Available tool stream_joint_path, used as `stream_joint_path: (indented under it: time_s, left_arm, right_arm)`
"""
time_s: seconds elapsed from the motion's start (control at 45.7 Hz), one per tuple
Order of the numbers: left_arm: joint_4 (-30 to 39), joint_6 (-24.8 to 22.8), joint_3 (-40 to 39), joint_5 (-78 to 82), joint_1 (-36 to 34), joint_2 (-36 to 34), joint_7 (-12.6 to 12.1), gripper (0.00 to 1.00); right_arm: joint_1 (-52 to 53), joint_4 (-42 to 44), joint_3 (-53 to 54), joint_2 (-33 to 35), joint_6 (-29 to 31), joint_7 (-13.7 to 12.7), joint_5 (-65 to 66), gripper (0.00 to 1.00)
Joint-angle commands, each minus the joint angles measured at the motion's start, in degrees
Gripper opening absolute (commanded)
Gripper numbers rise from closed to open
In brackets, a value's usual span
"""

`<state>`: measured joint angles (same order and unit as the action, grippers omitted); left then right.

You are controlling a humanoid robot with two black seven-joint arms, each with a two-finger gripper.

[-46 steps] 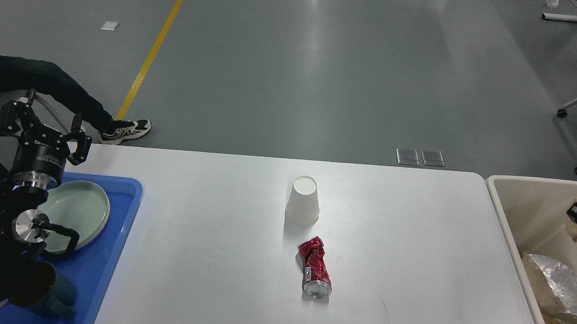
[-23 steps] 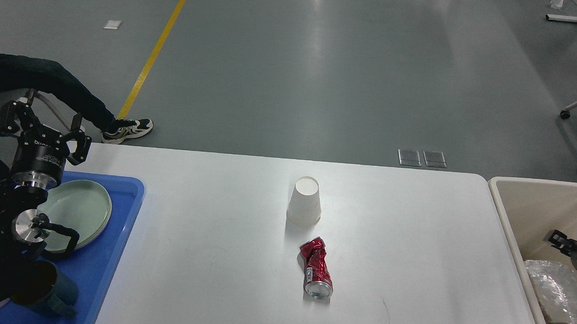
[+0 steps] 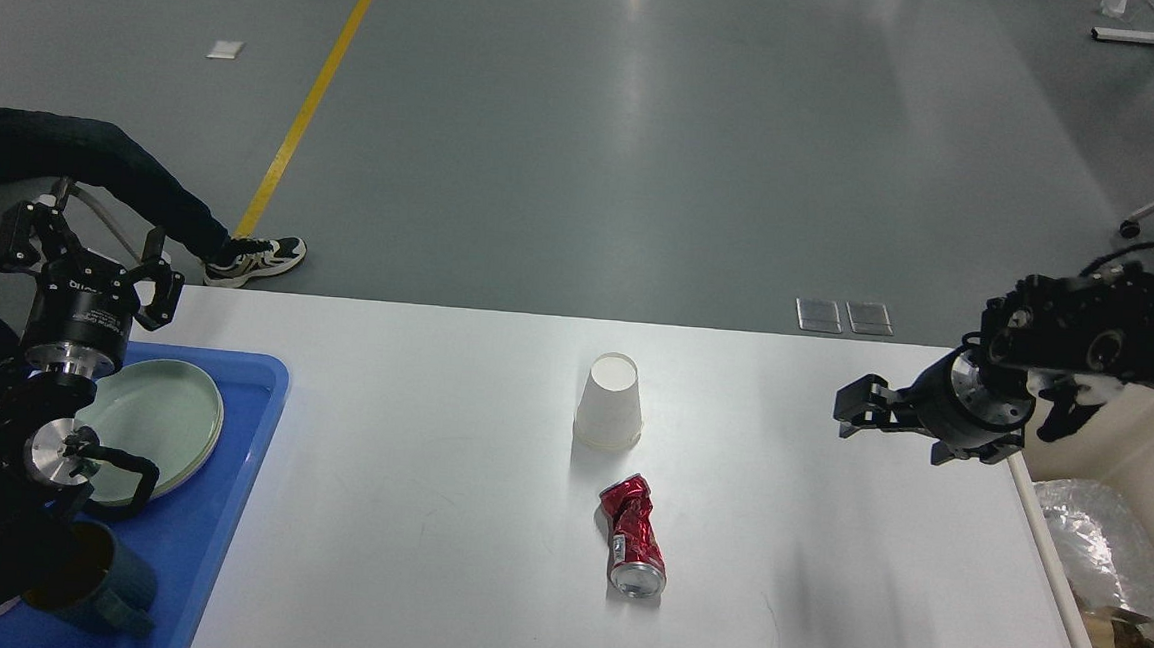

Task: Tidy desktop
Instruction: 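Reach the right gripper to the crushed red can and grasp it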

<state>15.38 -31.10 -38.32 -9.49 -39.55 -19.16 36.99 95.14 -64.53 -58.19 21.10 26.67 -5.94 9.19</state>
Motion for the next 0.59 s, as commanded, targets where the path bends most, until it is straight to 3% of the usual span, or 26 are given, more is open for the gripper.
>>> stream_joint_path:
  time_s: [0.0, 0.197, 0.46, 0.569]
  left_arm:
    - [0.0, 0.08, 0.0, 0.0, 0.0, 0.0, -0.08, 0.96]
    - [0.0, -0.01, 0.0, 0.0, 0.0, 0.0, 0.01, 0.96]
    - [0.0, -0.01, 0.0, 0.0, 0.0, 0.0, -0.08, 0.96]
    - [0.0, 0.08, 0.0, 0.0, 0.0, 0.0, 0.01, 0.96]
  right_arm:
    - [4.96, -0.51, 3.51, -4.04, 14.45, 0.05, -0.4, 1.0]
    - [-1.52, 0.1, 13.1, -11.07, 13.33, -0.3, -0.32, 1.0]
    - [-11.2, 0.71, 16.53, -18.01, -4.5, -0.65, 0.21, 1.0]
    - [-12.61, 2.65, 16.53, -19.95, -7.85, -0.65, 0.12, 1.0]
